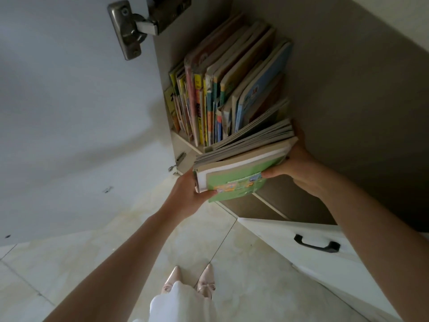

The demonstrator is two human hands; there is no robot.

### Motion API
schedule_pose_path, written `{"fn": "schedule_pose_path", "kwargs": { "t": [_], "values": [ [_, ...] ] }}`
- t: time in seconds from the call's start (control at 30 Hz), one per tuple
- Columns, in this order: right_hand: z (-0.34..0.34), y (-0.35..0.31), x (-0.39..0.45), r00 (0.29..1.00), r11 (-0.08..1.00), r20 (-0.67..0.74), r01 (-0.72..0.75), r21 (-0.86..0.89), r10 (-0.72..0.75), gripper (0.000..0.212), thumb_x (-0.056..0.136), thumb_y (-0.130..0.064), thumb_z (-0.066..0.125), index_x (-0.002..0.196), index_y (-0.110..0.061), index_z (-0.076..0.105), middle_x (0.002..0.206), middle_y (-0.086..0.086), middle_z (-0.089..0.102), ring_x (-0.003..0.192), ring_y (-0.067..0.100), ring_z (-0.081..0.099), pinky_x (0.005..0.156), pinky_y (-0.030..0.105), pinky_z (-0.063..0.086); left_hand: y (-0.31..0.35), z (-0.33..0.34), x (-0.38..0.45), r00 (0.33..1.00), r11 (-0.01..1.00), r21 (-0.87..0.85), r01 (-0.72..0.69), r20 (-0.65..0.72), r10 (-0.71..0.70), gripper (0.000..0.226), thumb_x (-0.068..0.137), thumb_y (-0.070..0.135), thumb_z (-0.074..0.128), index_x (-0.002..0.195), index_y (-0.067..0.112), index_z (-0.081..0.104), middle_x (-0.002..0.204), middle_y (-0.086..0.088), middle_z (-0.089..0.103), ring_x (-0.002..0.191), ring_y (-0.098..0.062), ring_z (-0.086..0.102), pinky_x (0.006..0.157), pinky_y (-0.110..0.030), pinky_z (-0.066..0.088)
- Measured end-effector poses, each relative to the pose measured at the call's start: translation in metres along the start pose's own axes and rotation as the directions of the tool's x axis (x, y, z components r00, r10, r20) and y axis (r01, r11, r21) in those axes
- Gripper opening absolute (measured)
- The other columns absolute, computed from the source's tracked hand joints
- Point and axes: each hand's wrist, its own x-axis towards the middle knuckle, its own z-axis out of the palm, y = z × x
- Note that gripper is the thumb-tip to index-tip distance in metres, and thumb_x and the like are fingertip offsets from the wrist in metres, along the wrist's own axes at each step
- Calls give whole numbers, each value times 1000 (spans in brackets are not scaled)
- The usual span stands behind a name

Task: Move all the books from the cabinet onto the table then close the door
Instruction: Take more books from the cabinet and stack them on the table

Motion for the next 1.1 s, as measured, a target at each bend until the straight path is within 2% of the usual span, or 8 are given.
{"fn": "schedule_pose_path", "kwargs": {
  "t": [0.17, 0.33, 0.47, 0.6, 0.8, 0.9, 1.03, 1.1],
  "values": [
    [-9, -15, 16, 1000, 1000, 19, 5, 5, -5, 148, 53, 24, 75, 144, -41, -22, 154, -3, 28, 135, 15, 35, 110, 48, 36, 2, -6, 10, 999, 1000, 10, 29, 41, -29, 66, 68, 29, 80, 128, 14, 56, 123, -3, 66, 112, -22, 63, 91, -49, 55],
    [-17, -16, 23, 997, 1000, 74, 10, 1, -10, 131, 46, 11, 82, 146, -36, 11, 134, -1, 51, 122, 15, 51, 101, 43, 47, 2, -11, 11, 998, 999, -3, 50, 36, -50, 74, 63, 38, 80, 130, 18, 55, 123, 1, 67, 112, -18, 64, 89, -48, 56],
    [-4, -14, 25, 998, 996, 29, 66, -61, -64, 126, 28, -17, 89, 135, -44, 29, 137, 3, 45, 124, 18, 50, 102, 49, 45, 0, -6, 11, 994, 982, -162, 99, -39, -107, 83, 52, 34, 87, 128, 19, 55, 120, 2, 68, 113, -18, 63, 91, -50, 55],
    [-1, -10, 19, 994, 977, -54, 84, -195, -96, 117, 51, -7, 90, 142, -37, 22, 144, 2, 34, 128, 11, 38, 109, 45, 37, -3, -4, 12, 988, 956, -269, 119, -61, -140, 78, 49, 27, 88, 122, 19, 60, 117, -1, 70, 112, -21, 64, 90, -53, 54],
    [7, 0, 7, 997, 996, -25, 75, -47, -76, 90, 63, 0, 83, 136, -25, 37, 128, -1, 58, 119, 16, 54, 101, 47, 46, 2, -6, 9, 985, 928, -335, 163, 4, -172, 71, 56, -3, 87, 120, 13, 61, 110, 2, 72, 103, -10, 68, 84, -34, 58],
    [18, -7, -16, 997, 996, -38, 69, -58, -71, 84, 68, -2, 81, 137, -20, 38, 127, -6, 55, 113, 10, 53, 87, 25, 49, 14, -17, -10, 978, 910, -360, 207, 80, -191, 63, 59, -14, 82, 116, 5, 62, 101, 7, 73, 91, -1, 70, 69, -17, 55],
    [29, -13, -60, 997, 997, -65, 41, -60, -45, 78, 73, -7, 78, 138, -19, 36, 121, -8, 52, 107, 6, 47, 85, 20, 43, 38, -33, -56, 969, 890, -390, 238, 157, -191, 59, 62, -15, 79, 113, 11, 61, 93, 16, 75, 89, -1, 71, 64, -15, 55],
    [33, -14, -85, 996, 997, -69, 43, -61, -48, 73, 75, -11, 78, 135, -19, 38, 115, -11, 51, 101, 2, 48, 72, 4, 42, 52, -43, -79, 964, 879, -403, 255, 179, -197, 63, 63, -13, 79, 117, 13, 57, 99, 11, 75, 93, -5, 71, 66, -18, 56]
  ]
}}
